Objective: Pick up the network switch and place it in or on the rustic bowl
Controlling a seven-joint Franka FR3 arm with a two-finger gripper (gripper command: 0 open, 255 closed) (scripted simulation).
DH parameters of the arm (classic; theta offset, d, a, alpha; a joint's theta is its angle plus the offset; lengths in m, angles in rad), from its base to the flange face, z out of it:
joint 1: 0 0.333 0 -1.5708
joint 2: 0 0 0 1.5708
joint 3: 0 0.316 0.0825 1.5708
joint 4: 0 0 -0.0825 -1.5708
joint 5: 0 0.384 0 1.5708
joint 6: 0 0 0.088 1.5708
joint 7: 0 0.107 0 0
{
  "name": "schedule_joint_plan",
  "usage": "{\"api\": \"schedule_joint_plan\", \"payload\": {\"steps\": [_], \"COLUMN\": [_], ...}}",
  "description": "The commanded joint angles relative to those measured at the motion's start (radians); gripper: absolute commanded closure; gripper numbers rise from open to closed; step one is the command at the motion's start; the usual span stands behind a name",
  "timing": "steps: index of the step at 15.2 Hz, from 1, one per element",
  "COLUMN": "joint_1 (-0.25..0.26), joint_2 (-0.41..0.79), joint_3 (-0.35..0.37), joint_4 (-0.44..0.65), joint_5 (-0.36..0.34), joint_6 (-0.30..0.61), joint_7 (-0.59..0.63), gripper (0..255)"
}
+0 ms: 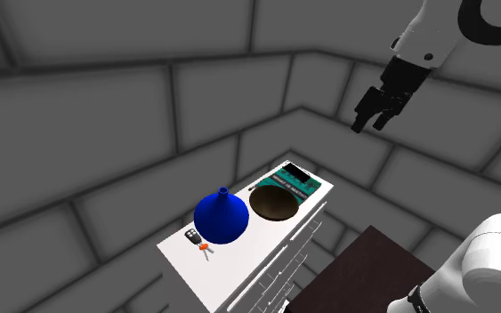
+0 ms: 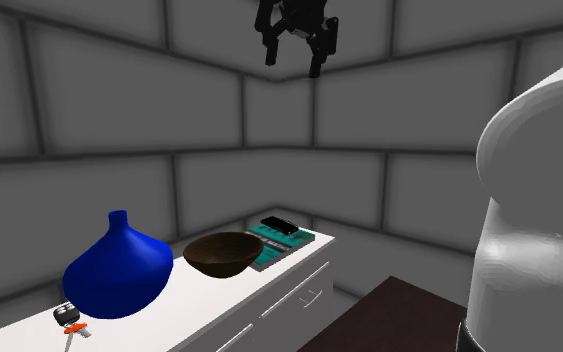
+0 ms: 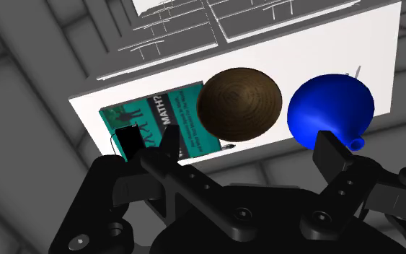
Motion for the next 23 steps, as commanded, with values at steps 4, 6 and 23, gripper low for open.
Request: {"api": "schedule_joint_plan", "payload": {"steps": [4, 6, 23], "joint_1": [-0.005, -0.008, -0.015], "joint_2": [0.052, 0.094, 0.639], "joint_3": [-0.028, -0.046, -0.199], "joint_4": [-0.044, -0.067, -0.026], "joint_5": [-0.022, -0.035, -0.059], "joint_6": [0.091, 0.153, 0.639], "joint_7": [-0.050, -0.083, -0.367], "gripper": [0, 0, 0]}}
